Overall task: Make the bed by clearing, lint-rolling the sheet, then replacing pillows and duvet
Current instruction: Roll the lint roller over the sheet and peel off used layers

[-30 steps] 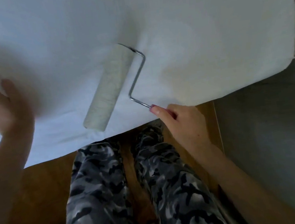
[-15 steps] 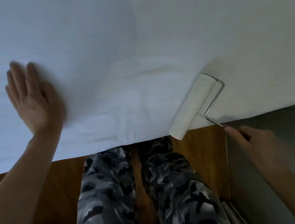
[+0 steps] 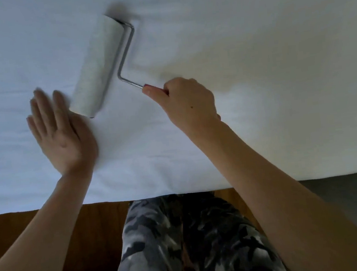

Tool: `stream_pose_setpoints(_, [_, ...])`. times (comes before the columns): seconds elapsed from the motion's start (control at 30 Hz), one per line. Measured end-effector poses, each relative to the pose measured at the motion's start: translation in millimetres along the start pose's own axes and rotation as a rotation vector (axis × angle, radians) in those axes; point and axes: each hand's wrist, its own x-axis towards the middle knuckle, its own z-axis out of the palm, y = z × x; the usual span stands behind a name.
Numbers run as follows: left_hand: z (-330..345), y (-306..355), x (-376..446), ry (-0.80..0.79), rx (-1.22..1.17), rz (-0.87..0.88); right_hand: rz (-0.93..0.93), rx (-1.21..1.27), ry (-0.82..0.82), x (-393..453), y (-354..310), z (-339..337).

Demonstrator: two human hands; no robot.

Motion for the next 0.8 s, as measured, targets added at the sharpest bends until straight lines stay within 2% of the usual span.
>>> stream_pose_setpoints(0.17, [3.5, -0.3, 4.0, 0.027, -0.060, -0.050, -0.029, 0.016, -0.043, 28.2, -29.9, -1.3])
stream_pose_setpoints(0.33, [0.6, -2.4, 3.3, -0.030, -0.057, -0.019, 0.034, 0.018, -0.088, 1.6, 3.0, -18.4])
stream_pose_setpoints(0.43, [-0.5, -1.5, 3.2, -0.036, -0.035, -0.024, 0.119, -0.006, -0.099, -35.5, 52.7, -24.9])
stream_pose_setpoints(0.57, [-1.7, 3.6, 5.4, -0.043, -0.008, -0.048, 0.227, -0.010, -0.102, -103.5, 150.7, -34.9])
stream_pose_setpoints(0.67, [-3.2, 4.1, 4.6, -0.041, 0.018, -0.051, 0.313, -0.093, -0.198, -146.0, 212.4, -53.2])
stream_pose_setpoints(0.8, [-5.0, 9.5, 5.7, -0.044, 0.046, -0.083, 0.402, -0.036, -0.203, -176.8, 255.0, -75.4])
